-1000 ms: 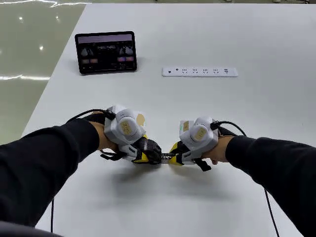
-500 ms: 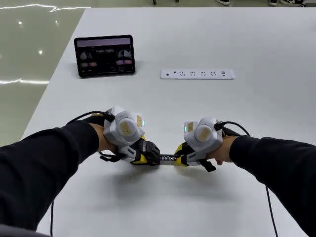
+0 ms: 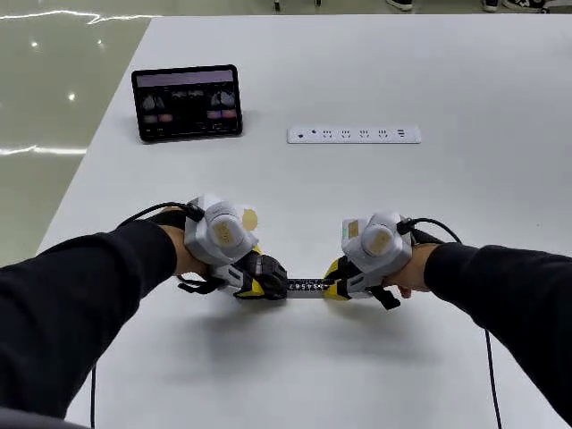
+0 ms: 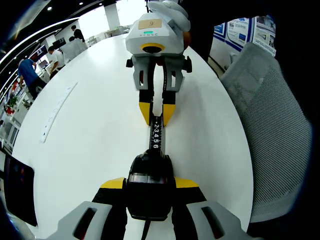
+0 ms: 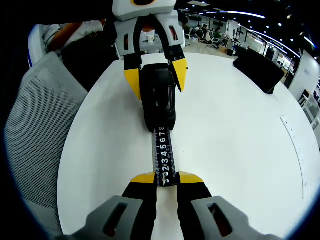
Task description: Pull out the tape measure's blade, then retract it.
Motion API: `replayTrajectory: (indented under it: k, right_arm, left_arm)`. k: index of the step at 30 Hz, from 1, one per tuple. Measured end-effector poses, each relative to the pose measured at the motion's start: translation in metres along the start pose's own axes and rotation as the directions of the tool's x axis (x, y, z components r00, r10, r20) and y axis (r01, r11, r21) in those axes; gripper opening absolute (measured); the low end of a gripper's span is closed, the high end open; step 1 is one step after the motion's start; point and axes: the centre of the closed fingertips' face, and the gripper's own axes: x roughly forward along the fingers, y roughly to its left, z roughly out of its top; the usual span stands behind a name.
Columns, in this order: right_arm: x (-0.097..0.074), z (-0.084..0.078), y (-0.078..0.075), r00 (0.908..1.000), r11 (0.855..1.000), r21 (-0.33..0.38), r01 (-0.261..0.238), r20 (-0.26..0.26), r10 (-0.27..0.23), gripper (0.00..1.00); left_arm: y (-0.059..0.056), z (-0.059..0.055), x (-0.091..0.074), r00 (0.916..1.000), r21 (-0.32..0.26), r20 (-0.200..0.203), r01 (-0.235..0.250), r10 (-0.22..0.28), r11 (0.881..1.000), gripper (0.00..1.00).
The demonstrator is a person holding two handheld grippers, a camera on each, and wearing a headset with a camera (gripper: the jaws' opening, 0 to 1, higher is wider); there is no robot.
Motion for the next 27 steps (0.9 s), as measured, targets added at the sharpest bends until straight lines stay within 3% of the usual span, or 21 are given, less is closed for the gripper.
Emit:
replayTrajectory:
  k: [27]
  right_arm:
    - [-0.016, -0.022, -0.003, 0.9994, 1.0, 0.002, 0.008, -0.033, -0.008, 0.1]
  left_arm:
    - [0.0, 0.0, 0.0, 0.9999, -0.011, 0.01, -0.004, 0.005, 1.0, 0.31]
